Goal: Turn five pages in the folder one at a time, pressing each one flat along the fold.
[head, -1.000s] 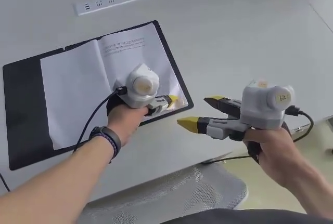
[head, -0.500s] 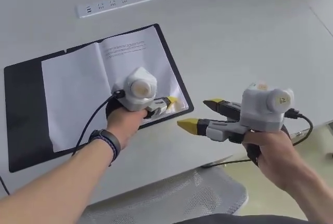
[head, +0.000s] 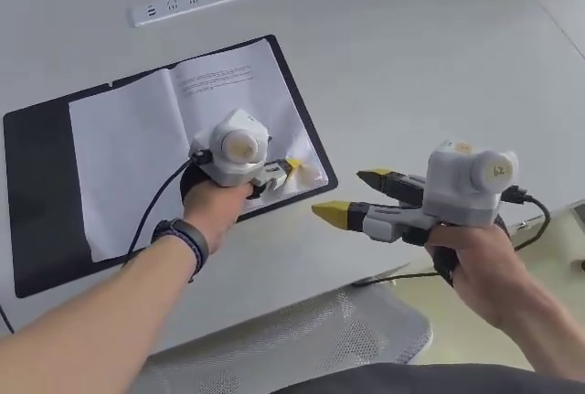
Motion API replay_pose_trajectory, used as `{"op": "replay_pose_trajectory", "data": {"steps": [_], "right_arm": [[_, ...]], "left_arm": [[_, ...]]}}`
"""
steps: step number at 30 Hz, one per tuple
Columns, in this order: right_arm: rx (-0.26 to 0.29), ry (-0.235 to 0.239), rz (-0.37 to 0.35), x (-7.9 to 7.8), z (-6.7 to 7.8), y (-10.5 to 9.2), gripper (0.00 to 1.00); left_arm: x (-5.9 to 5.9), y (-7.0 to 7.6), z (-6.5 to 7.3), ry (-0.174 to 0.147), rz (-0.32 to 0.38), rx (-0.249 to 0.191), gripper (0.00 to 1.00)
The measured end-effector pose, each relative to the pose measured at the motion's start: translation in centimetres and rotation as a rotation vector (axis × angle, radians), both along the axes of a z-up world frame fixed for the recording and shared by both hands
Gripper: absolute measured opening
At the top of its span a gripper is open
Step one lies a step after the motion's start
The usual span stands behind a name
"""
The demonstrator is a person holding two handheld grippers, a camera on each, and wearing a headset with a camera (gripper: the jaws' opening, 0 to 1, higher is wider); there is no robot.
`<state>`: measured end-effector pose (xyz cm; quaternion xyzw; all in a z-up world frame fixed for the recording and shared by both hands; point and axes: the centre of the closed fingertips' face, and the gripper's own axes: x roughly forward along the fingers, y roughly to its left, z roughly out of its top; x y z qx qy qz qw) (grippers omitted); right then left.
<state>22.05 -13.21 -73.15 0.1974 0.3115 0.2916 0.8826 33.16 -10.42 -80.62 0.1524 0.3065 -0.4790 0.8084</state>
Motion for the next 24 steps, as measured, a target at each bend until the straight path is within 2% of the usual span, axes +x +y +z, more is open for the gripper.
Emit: {"op": "replay_pose_trajectory", "data": {"steps": [6, 12, 19, 24], "right_arm": [[0.008, -0.005, 0.006, 1.4, -0.2, -0.1, 0.67], [0.025, -0.015, 0.018, 4.0, -0.5, 0.1, 0.64], [0.113, -0.025, 0.018, 8.0, -0.5, 0.7, 0.56], [0.145, -0.013, 0.007, 10.2, -1.0, 1.0, 0.54]], "left_arm": [[-0.3, 0.1, 0.4, 0.001, 0.003, -0.011, 0.36], [-0.6, 0.1, 0.8, 0.003, 0.011, -0.020, 0.35], [-0.7, 0.1, 0.9, 0.007, 0.017, -0.029, 0.35], [-0.7, 0.1, 0.9, 0.009, 0.022, -0.036, 0.34]]}}
